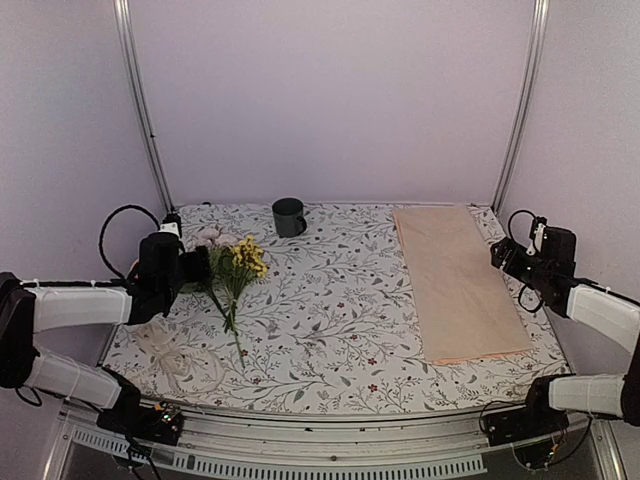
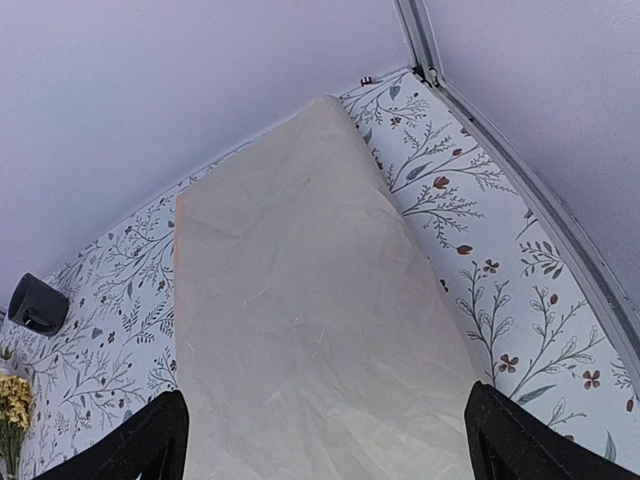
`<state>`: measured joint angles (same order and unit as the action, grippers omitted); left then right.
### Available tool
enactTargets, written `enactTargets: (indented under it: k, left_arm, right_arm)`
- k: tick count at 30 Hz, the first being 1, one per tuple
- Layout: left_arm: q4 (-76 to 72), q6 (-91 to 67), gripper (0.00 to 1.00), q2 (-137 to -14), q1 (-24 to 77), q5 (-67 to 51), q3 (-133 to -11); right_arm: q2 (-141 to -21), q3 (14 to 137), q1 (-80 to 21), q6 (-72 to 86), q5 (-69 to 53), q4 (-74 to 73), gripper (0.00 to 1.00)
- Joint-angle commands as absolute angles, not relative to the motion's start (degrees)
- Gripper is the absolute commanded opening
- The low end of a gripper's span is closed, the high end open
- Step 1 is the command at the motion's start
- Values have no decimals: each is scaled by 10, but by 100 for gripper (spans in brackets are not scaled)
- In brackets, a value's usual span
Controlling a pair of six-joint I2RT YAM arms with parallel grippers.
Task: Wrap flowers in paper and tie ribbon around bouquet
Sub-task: Move the folded wrapping paper to the center of the board.
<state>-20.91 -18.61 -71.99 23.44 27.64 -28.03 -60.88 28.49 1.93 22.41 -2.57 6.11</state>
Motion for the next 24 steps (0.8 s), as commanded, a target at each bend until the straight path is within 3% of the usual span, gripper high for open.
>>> enactTargets:
  k: [1, 10, 14, 18, 24]
  left_arm:
    - [-115, -218, 80, -704, 239, 263, -331]
    - [105, -216, 83, -715, 263, 60, -519]
    - [181, -153, 83, -774, 303, 9, -620]
    - [220, -106, 82, -847, 338, 10, -701]
    - [223, -56, 82, -926, 367, -12, -770]
  right_arm:
    - [-626, 326, 19, 269, -1, 68, 99]
    - [-602, 364, 19, 197, -263, 109, 99]
    - [-656, 425, 16, 187, -352, 52, 84]
    - [-745, 510, -59, 146, -128, -110, 75]
    - [-962, 645, -79, 114, 42, -283, 83]
